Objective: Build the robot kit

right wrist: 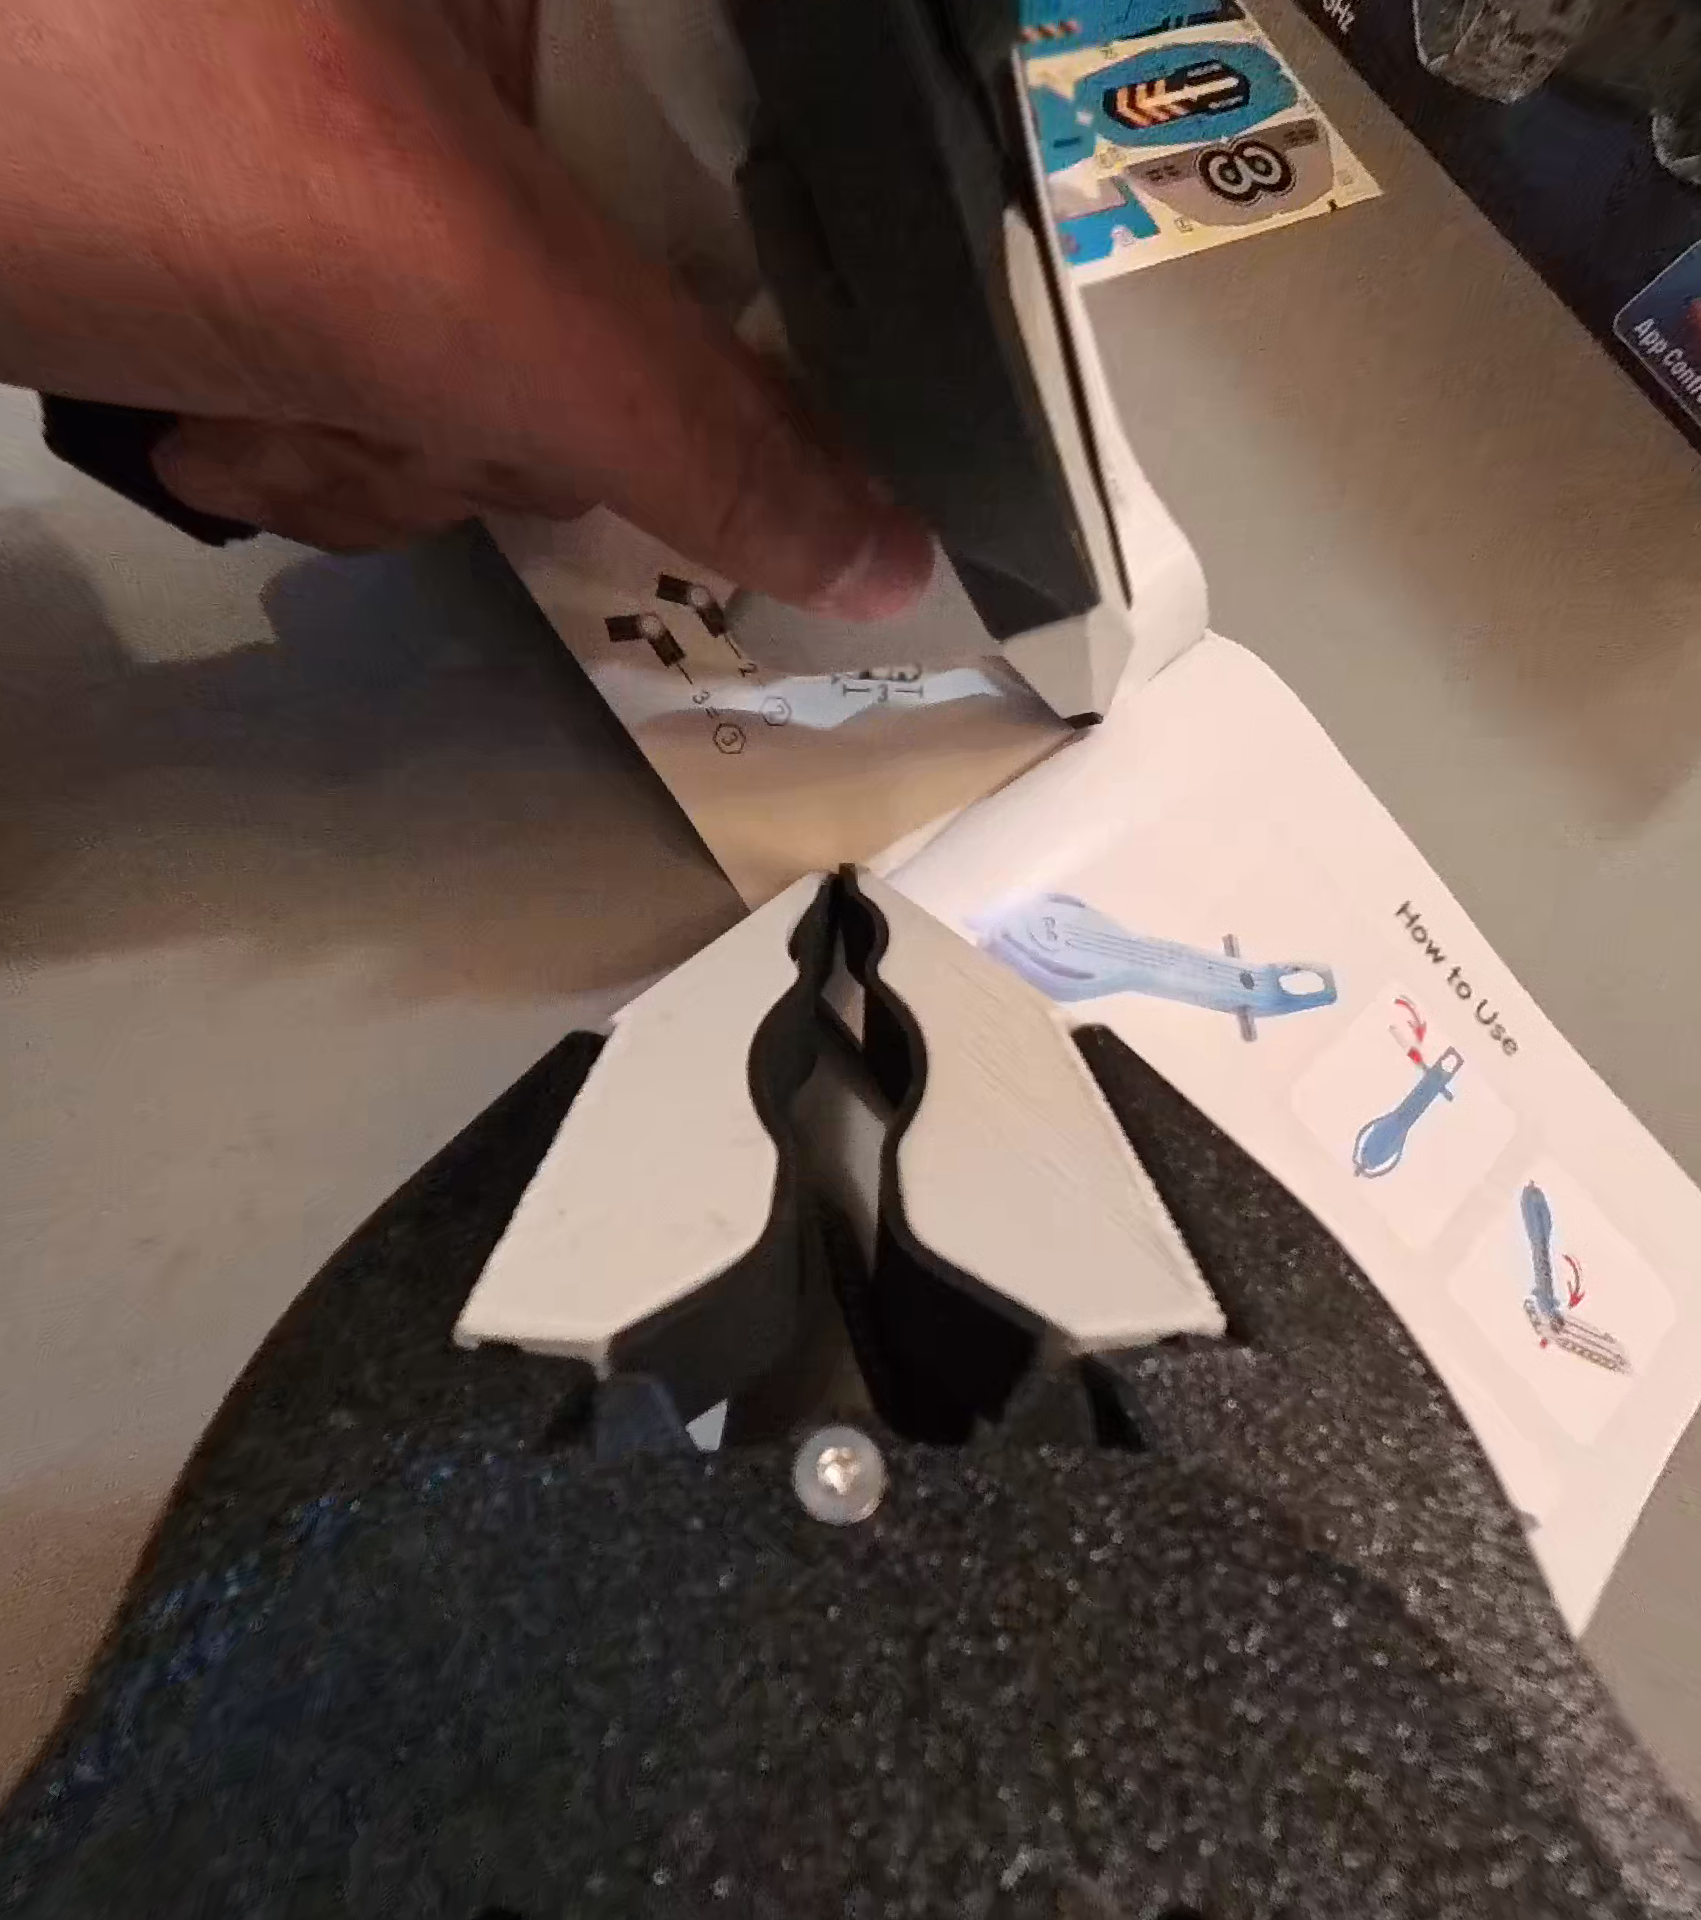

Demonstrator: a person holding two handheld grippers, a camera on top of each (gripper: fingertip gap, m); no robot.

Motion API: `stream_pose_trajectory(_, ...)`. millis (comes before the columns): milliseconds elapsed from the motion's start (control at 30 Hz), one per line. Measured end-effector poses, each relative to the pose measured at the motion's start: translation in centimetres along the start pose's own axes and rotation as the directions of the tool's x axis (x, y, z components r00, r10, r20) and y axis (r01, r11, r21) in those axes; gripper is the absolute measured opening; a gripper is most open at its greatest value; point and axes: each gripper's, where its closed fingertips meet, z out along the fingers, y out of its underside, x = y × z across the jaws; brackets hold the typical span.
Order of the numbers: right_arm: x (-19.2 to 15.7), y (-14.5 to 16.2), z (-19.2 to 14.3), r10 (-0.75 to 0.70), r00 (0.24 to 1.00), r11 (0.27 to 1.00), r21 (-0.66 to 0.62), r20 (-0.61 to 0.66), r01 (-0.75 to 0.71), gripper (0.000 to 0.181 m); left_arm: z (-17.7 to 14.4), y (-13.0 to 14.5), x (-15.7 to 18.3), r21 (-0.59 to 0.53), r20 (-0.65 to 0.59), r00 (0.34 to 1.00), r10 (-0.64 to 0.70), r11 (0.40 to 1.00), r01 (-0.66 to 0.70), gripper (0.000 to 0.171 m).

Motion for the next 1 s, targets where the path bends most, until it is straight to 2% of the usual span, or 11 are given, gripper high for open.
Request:
stream_pose_trajectory(33,0.0,0.0,-0.3,0.011,1.0,1.0,0.003,0.006,-0.011,0.0,0.0,0.1,0.0,0.0,0.006,1.0,0.003,1.0,-0.003,0.0)
stream_pose_trajectory(100,1.8,0.0,-1.7,0.032,0.997,0.999,0.031,-0.064,-0.031,0.0,0.2,0.3,-0.1,-0.016,0.038,0.998,0.041,0.999,-0.04,0.0)
stream_pose_trajectory(200,7.5,1.9,-5.3,0.183,0.954,0.983,0.076,-0.236,-0.17,0.006,0.3,0.3,-0.1,-0.036,0.081,0.991,0.106,0.994,-0.104,0.0)
stream_pose_trajectory(300,12.9,6.8,-7.5,0.421,0.84,0.901,0.05,-0.343,-0.431,0.035,0.3,0.3,-0.2,-0.034,0.085,0.99,0.11,0.994,-0.108,0.0)
stream_pose_trajectory(367,14.5,9.2,-8.2,0.532,0.765,0.83,0.043,-0.363,-0.557,0.051,0.2,0.3,-0.1,-0.024,0.089,0.99,0.111,0.994,-0.109,0.0)
stream_pose_trajectory(500,13.8,9.6,-7.6,0.662,0.706,0.739,0.059,-0.252,-0.672,0.055,-0.8,-0.7,-0.1,0.052,0.164,0.98,0.116,0.991,-0.126,0.0)
stream_pose_trajectory(633,13.5,9.4,-7.2,0.656,0.715,0.746,0.058,-0.242,-0.664,0.056,-2.4,-1.8,1.5,0.134,0.135,0.986,0.103,0.984,-0.121,0.0)
stream_pose_trajectory(800,13.3,9.0,-7.0,0.674,0.708,0.733,0.07,-0.209,-0.677,0.06,-1.0,-0.1,3.2,0.056,0.081,0.986,0.148,0.987,-0.153,0.0)
stream_pose_trajectory(933,12.7,8.3,-6.8,0.734,0.671,0.679,0.092,-0.104,-0.729,0.052,-0.1,0.8,3.8,0.011,0.064,0.983,0.173,0.985,-0.174,0.0)
stream_pose_trajectory(1000,12.7,8.0,-6.8,0.752,0.655,0.659,0.102,-0.075,-0.745,0.056,-0.1,0.8,3.8,0.008,0.068,0.981,0.182,0.983,-0.183,0.0)
